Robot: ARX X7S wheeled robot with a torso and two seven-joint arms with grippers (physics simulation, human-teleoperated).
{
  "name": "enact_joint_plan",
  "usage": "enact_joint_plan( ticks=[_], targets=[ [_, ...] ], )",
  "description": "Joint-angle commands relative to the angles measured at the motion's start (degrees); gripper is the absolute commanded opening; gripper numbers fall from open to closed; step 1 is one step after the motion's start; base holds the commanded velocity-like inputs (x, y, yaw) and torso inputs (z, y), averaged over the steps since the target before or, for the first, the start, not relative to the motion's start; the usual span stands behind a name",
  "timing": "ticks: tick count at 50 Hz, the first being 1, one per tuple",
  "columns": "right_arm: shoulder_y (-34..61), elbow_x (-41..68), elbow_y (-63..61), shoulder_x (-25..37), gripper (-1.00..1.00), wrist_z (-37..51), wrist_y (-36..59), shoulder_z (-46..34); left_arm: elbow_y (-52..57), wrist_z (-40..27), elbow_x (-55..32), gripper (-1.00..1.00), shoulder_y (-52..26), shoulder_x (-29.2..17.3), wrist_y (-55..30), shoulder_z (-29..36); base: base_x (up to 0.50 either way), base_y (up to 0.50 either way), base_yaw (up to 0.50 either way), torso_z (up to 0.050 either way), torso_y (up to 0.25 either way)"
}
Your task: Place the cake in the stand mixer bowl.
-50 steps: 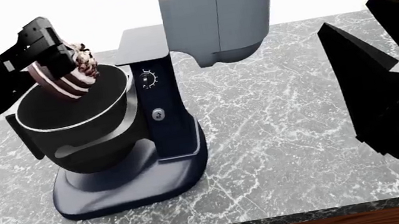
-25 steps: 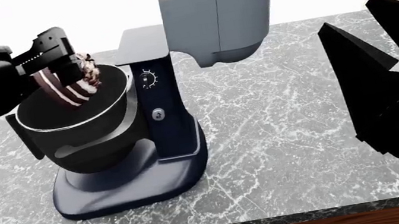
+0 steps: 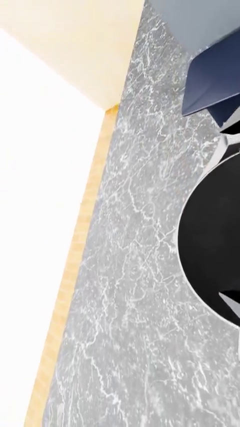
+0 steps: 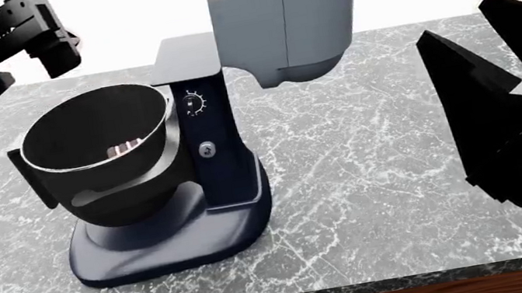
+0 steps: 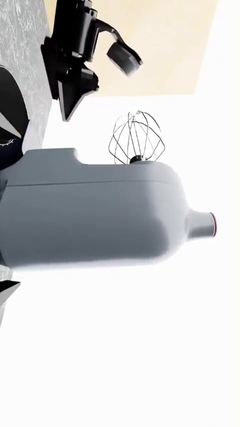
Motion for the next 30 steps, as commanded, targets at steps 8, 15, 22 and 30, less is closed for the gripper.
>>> enact_joint_plan(
  ticks=[8, 15, 22, 30],
  targets=[
    [0.7, 0.67, -0.24, 0.61, 1.0, 0.98, -0.29, -0.36, 9.06, -4.21, -4.61, 1.0, -1.8, -4.69, 3.84, -4.13, 0.0, 0.0, 0.0, 0.0, 0.0],
    [1.11, 1.71, -0.29, 1.21, 1.0, 1.72, -0.57, -0.17, 13.36, -5.97, -4.91, 1.0, -2.44, -6.37, 3.78, -4.7, 0.0, 0.0, 0.0, 0.0, 0.0],
    [1.08, 2.33, -0.34, 1.78, 1.0, 2.3, -0.76, 0.33, 18.48, -6.85, -7.02, 1.0, -1.47, -8.61, 5.86, -6.6, 0.0, 0.0, 0.0, 0.0, 0.0],
    [1.66, 4.07, -0.77, 2.87, 1.0, 3.32, -1.2, 0.88, 21.84, -7.45, -8.43, 1.0, -1.45, -9.73, 6.88, -7.64, 0.0, 0.0, 0.0, 0.0, 0.0]
  ],
)
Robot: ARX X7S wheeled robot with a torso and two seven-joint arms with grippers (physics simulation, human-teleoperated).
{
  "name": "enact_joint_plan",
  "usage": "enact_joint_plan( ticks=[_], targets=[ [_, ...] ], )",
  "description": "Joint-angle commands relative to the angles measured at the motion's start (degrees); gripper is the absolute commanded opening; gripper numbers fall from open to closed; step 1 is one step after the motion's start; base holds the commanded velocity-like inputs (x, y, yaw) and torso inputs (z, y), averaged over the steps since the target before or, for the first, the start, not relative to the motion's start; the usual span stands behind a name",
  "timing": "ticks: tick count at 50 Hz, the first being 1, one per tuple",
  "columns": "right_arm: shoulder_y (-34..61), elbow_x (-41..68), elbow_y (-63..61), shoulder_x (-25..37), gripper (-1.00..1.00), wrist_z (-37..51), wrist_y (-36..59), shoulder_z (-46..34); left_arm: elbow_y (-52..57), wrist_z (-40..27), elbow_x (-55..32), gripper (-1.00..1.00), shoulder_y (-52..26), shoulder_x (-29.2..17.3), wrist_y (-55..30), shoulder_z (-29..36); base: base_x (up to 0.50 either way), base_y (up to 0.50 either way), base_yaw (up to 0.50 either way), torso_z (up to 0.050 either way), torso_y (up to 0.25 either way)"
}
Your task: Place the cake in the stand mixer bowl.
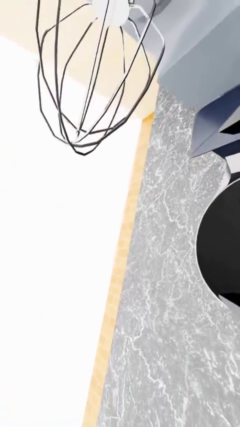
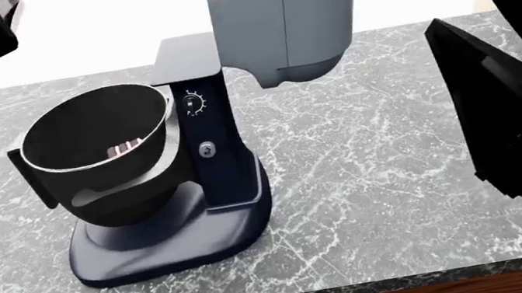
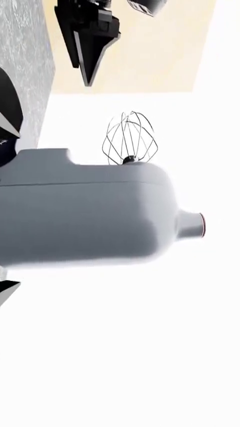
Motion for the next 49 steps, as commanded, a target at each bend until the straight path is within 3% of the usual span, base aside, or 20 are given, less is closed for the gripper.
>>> enact_joint_plan(
  ticks=[1, 26, 49],
  targets=[
    [0.68, 1.79, -0.37, 1.19, 1.0, 1.23, -0.52, 0.56, 5.74, -1.27, -1.67, 1.0, 0.08, -2.03, 1.36, -1.6, 0.0, 0.0, 0.0, 0.0, 0.0],
    [5.7, 10.6, -3.0, 5.96, 1.0, 7.43, -4.15, 1.49, 13.18, -2.16, 0.42, 1.0, -1.42, -1.86, 4.32, -4.21, 0.0, 0.0, 0.0, 0.0, 0.0],
    [14.32, 15.86, -2.81, 10.98, 1.0, 13.08, -7.89, -2.65, 14.88, -2.85, 0.92, 1.0, -4.49, -1.43, 3.43, -4.15, 0.0, 0.0, 0.0, 0.0, 0.0]
  ],
)
